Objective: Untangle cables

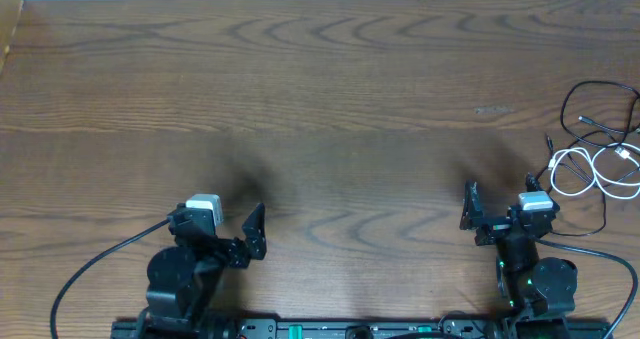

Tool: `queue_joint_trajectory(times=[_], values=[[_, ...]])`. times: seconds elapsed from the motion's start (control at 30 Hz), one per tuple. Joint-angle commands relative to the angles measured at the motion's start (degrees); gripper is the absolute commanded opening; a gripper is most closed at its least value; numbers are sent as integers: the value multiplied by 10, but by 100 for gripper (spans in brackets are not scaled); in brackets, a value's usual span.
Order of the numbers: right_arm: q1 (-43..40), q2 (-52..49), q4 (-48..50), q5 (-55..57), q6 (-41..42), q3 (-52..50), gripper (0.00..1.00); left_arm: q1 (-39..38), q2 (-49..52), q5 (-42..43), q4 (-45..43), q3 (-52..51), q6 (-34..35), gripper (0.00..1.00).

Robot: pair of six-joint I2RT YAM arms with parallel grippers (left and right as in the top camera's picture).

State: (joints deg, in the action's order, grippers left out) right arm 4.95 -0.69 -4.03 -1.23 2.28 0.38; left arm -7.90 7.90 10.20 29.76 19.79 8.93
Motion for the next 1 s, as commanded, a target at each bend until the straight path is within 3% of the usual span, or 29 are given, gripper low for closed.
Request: queue_joint_trajectory(times=[0.0, 0.47, 0.6, 0.83, 0.97], values=[[4, 4, -2, 3, -7, -1, 99, 2, -43, -2, -78, -48, -15, 98], [4, 4, -2, 3, -7, -1, 99, 2, -78, -3, -474, -195, -148, 98], [4, 4, -2, 2, -7, -1, 99, 3, -78, -6, -465, -196, -178, 98], [4, 4, -2, 3, -7, -1, 99, 3, -78, -5, -274, -196, -183, 98], [4, 4, -2, 2, -7, -1, 99, 3, -78, -7, -266, -196, -183, 98]])
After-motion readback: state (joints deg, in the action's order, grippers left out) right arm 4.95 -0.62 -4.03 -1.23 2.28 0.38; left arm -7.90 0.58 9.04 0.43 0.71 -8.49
